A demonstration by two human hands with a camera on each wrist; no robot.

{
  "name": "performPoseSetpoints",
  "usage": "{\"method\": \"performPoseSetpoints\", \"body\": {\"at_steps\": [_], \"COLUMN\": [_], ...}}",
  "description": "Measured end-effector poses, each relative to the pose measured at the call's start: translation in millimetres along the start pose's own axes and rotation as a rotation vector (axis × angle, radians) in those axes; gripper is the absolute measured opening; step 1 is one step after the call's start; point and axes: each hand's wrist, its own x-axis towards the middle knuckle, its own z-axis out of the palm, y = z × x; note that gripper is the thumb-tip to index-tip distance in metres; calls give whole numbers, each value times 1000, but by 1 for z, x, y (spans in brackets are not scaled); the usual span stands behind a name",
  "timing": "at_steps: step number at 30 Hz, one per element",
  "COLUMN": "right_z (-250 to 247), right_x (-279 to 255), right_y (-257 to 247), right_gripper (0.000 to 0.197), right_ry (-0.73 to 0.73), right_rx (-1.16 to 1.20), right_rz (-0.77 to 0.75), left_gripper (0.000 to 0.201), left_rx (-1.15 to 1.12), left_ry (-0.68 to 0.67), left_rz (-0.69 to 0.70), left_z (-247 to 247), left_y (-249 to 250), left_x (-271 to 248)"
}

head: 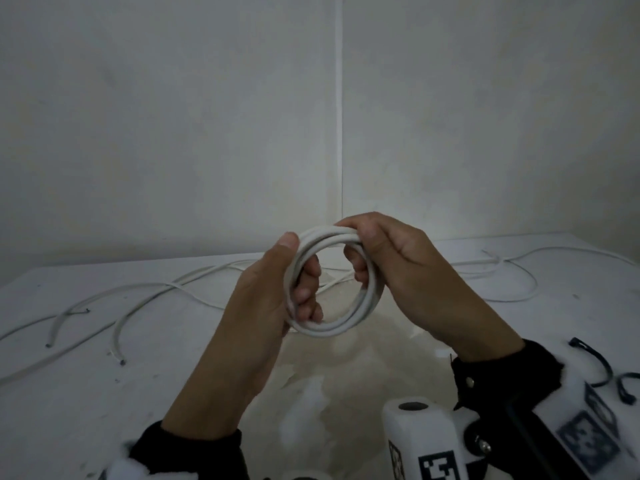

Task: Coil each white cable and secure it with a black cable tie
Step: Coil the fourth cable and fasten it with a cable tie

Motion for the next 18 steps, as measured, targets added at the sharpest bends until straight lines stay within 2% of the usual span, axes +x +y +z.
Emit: {"method": "performPoseSetpoints", "body": {"at_steps": [2, 6, 11, 18], "right_z": [2, 9, 12, 17], "right_x": [0, -1, -2, -2], "right_y": [1, 2, 3, 5], "right_gripper": [25, 27, 30, 24], "right_ry": [-22, -85, -51, 3], "right_rx": [-104, -300, -264, -143], "right_rz": [-43, -84, -143, -103], "left_gripper": [39, 54, 51, 47], "left_rx": [106, 236, 213, 131], "left_ry": [5, 61, 209, 273], "left_rz": [16, -36, 42, 110], "left_z": [-5, -3, 6, 6], "left_y": [1, -1, -6, -9], "left_x": [1, 0, -2, 1]}}
